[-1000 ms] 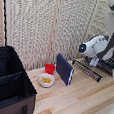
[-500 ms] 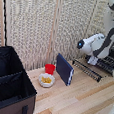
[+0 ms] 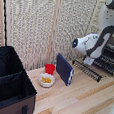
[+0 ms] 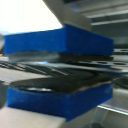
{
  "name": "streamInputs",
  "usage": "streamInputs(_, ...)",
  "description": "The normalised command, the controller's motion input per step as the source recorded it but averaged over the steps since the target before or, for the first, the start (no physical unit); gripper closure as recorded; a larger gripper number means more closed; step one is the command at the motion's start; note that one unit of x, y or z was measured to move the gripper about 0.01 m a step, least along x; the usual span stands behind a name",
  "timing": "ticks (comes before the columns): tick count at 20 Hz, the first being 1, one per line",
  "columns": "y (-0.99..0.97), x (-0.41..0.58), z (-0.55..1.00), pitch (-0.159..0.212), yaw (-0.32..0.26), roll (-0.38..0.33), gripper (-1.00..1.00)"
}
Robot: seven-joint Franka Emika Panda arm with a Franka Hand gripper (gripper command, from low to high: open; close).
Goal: With care, position your gripper close to the oven tray handle. Make sure to grip the handle tightly. Delicately and attentively pull the tray out from the oven.
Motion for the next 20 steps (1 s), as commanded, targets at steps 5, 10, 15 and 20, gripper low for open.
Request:
streamInputs(5,0.75,-0.001,-0.17,-0.032,-0.147,-0.049,1.00)
streamInputs(10,0.72,-0.008,-0.12,-0.026,-0.128,-0.054,1.00)
streamInputs(15,0.62,-0.070,-0.05,-0.018,-0.086,-0.051,1.00)
streamInputs(20,0.29,0.042,0.18,0.000,-0.078,-0.054,-1.00)
